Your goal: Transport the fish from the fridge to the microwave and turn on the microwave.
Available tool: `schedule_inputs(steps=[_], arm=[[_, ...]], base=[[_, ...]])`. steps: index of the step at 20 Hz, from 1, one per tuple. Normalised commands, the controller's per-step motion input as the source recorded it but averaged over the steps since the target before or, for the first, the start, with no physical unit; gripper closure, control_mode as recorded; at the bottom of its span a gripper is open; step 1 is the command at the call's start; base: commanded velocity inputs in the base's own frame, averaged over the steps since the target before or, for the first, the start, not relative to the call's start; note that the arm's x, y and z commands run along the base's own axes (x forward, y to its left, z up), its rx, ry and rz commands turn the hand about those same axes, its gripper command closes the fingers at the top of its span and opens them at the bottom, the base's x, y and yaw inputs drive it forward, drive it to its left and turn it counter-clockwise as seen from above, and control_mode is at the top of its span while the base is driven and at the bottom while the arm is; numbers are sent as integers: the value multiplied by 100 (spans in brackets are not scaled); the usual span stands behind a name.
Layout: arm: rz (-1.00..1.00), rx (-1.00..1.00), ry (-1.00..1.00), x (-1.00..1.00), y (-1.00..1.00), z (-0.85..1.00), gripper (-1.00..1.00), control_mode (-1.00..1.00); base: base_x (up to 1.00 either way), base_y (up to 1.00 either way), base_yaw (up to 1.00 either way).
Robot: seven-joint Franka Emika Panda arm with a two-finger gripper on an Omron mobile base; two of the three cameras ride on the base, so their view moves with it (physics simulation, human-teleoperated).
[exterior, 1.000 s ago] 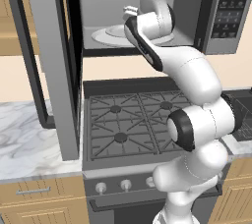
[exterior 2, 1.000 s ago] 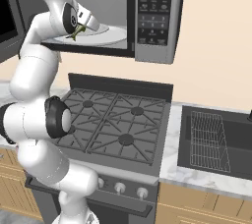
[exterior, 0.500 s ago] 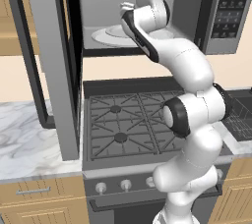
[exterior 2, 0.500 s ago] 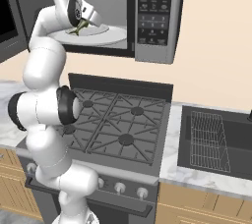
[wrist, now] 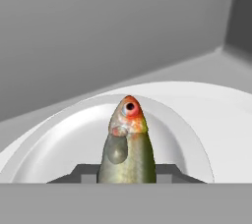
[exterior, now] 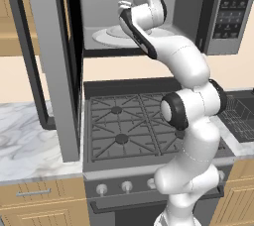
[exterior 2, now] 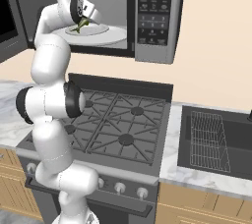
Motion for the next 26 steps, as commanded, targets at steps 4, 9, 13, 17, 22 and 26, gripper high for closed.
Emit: schedule_inputs(steps=[4,9,13,17,22,26], arm=[[0,0,0,12,9,-3,100,-100],[0,0,0,14,6,-16,100,-100],[0,0,0,12,6,-22,100,-100],[0,0,0,10,7,-15,100,-100],[0,0,0,16,3,-10,100,-100],[0,0,0,24,0,-4,100,-100]], base=[[0,0,0],[0,0,0],[0,0,0],[0,0,0],[0,0,0],[0,0,0]])
